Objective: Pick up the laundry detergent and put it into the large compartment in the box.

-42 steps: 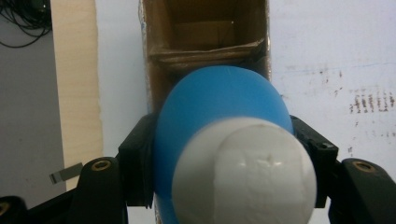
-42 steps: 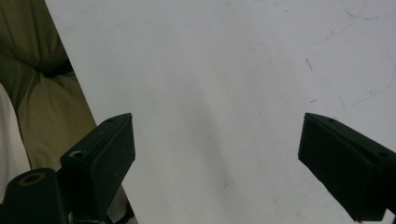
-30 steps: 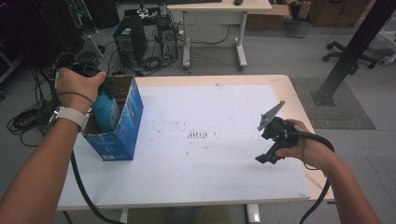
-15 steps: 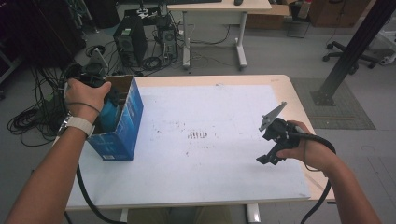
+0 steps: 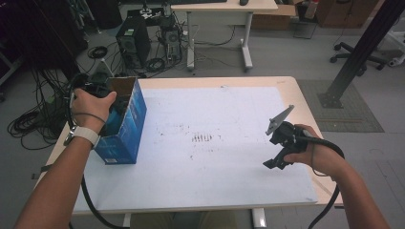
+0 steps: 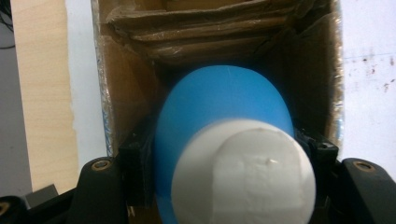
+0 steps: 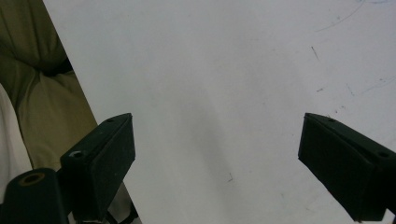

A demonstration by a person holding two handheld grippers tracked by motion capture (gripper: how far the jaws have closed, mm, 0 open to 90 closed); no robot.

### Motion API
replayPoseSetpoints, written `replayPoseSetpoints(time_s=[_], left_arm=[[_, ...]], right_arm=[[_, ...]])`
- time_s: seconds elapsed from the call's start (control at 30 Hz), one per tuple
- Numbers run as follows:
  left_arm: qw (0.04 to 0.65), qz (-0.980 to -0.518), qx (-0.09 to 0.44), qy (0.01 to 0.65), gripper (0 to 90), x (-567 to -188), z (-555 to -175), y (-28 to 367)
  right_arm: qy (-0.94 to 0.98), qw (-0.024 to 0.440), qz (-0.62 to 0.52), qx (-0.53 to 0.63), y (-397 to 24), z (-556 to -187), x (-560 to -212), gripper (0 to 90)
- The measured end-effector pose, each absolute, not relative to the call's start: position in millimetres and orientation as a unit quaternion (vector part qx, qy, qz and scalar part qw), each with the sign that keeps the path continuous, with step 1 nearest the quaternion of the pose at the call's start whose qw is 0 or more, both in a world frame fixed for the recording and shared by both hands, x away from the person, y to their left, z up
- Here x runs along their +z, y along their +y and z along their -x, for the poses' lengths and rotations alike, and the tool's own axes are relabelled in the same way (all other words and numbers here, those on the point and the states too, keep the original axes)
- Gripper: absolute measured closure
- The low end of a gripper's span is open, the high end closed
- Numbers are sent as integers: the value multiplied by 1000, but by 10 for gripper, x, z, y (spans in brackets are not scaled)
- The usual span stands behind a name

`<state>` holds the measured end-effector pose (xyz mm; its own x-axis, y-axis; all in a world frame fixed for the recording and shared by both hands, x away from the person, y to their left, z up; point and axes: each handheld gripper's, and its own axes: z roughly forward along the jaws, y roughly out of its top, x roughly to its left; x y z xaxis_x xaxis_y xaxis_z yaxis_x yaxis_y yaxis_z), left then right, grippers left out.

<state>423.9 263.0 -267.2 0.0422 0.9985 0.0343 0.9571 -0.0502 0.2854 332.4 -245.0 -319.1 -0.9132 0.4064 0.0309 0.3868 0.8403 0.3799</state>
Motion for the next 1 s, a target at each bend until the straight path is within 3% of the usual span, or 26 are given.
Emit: replayPoseSetpoints(time_s=[1.0], left_arm=[[99, -716, 100, 684, 370, -2818, -4234, 2727]], right_arm=[[960, 21, -203, 190, -2391, -3346, -3221, 110]])
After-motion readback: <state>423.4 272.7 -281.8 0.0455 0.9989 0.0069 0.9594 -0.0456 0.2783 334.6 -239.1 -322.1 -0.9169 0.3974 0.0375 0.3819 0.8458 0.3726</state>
